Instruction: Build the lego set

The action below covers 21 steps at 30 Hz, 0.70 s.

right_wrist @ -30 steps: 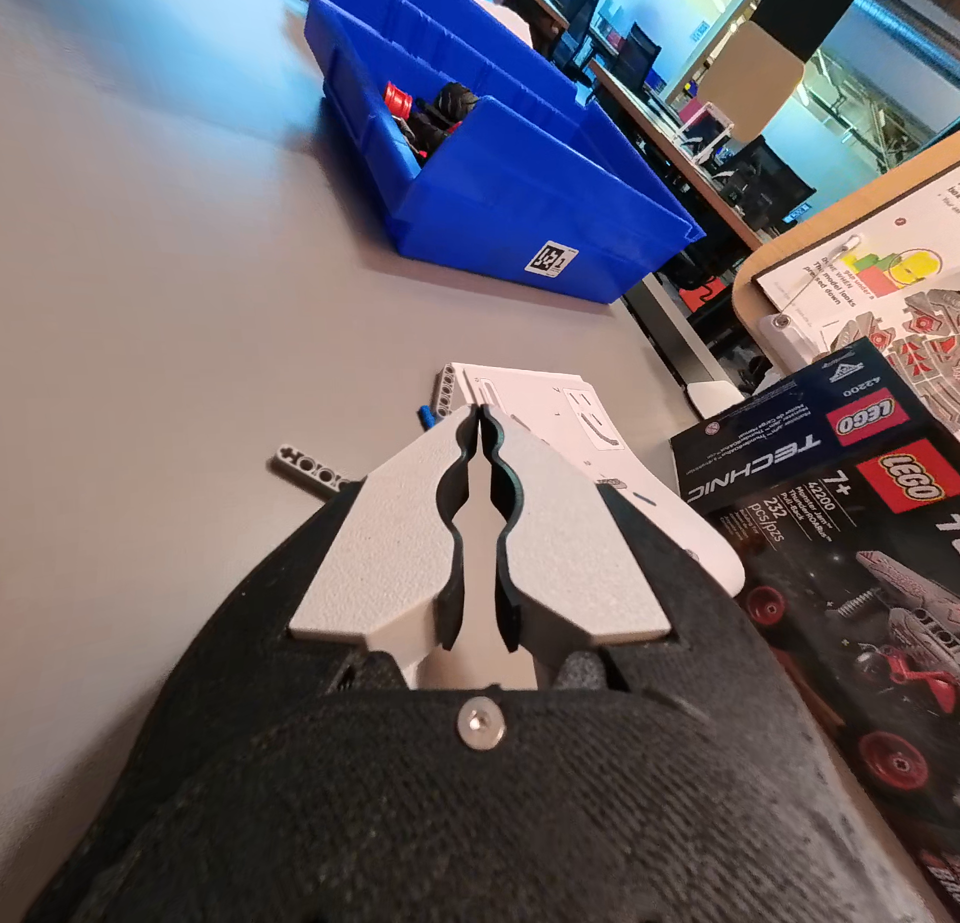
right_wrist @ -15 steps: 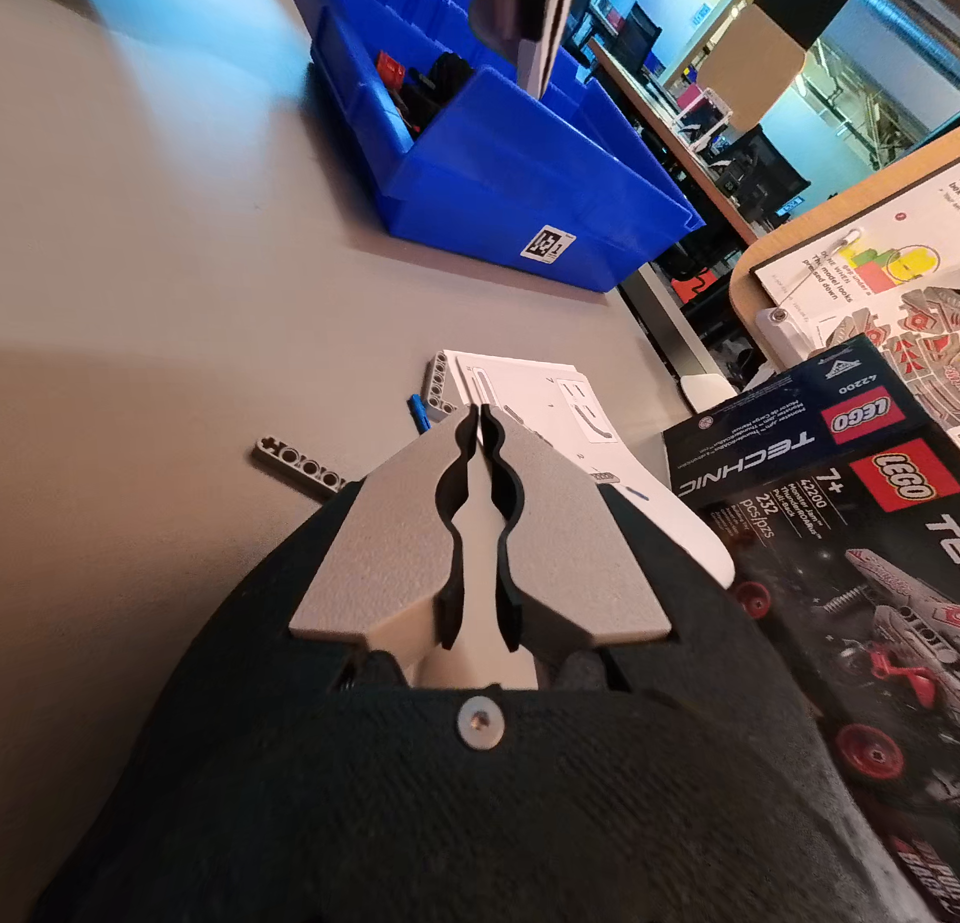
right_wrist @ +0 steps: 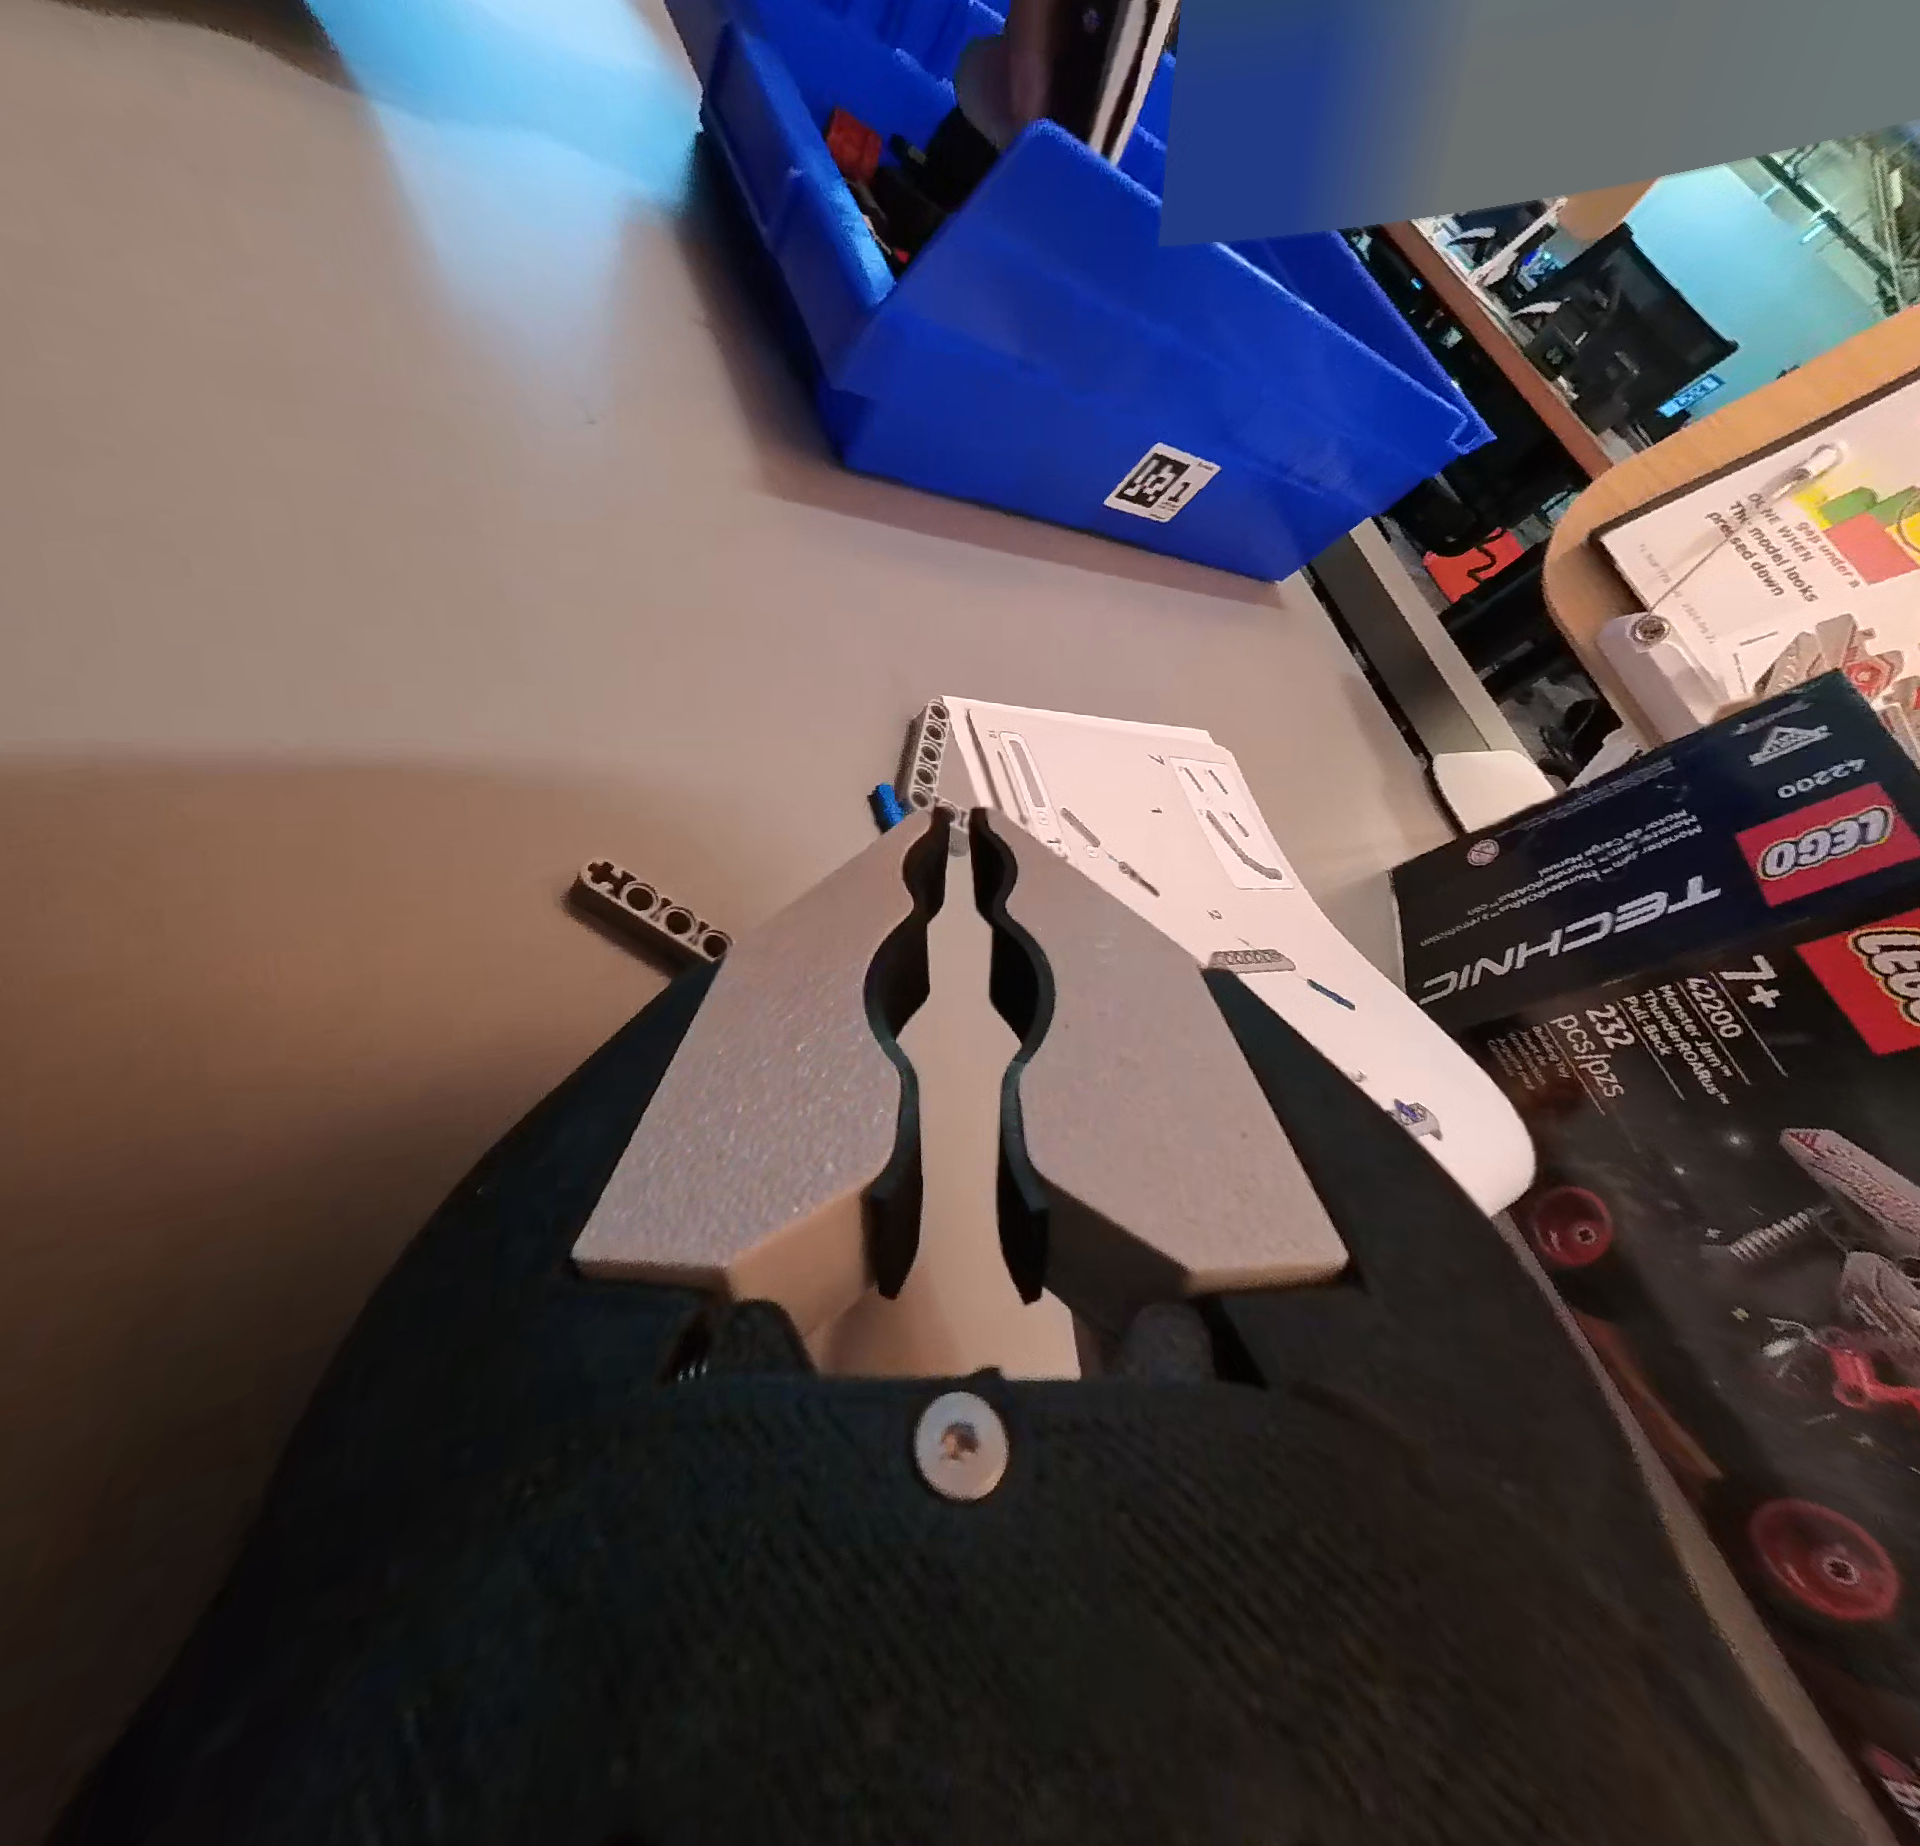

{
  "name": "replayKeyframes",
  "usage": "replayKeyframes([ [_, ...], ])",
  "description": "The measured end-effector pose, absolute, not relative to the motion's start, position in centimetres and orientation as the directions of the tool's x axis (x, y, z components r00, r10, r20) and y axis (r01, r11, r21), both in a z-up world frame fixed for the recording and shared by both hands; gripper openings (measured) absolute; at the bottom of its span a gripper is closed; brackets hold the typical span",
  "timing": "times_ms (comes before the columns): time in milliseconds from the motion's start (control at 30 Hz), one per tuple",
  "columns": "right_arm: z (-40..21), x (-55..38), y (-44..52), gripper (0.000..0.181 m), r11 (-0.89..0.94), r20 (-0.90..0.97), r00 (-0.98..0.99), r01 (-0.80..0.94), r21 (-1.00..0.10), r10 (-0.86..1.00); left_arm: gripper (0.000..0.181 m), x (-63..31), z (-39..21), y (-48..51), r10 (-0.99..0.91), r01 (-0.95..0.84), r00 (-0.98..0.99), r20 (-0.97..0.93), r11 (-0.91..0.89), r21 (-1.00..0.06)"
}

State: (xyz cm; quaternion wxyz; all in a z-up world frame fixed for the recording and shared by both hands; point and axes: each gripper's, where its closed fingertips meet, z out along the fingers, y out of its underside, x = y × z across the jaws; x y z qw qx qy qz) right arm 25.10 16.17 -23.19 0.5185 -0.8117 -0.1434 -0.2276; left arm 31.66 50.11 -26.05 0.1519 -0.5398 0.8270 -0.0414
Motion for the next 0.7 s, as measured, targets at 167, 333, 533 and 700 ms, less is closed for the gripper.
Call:
replayKeyframes([
  [167, -23.5, 25.0, 16.1, 0.002, -0.436, 0.522, 0.853, 0.475, -0.765, 0.013, 0.015, 31.5, -25.9, 49.6, -0.903, -0.873, -0.385, -0.191, 0.423, -0.243],
  [333, -23.6, 24.6, 16.1, 0.002, -0.433, 0.536, 0.843, 0.496, -0.753, 0.035, 0.015, 31.6, -25.8, 49.7, -0.893, -0.875, -0.420, -0.159, 0.446, -0.191],
  [533, -24.2, 24.4, 17.0, 0.002, -0.446, 0.554, 0.830, 0.522, -0.727, 0.068, 0.016, 31.1, -25.8, 49.7, -0.830, -0.828, -0.549, -0.095, 0.556, -0.073],
  [700, -25.0, 25.1, 18.1, 0.002, -0.452, 0.564, 0.822, 0.534, -0.715, 0.079, 0.022, 30.4, -27.3, 49.2, -0.799, -0.802, -0.597, -0.075, 0.594, 0.062],
])
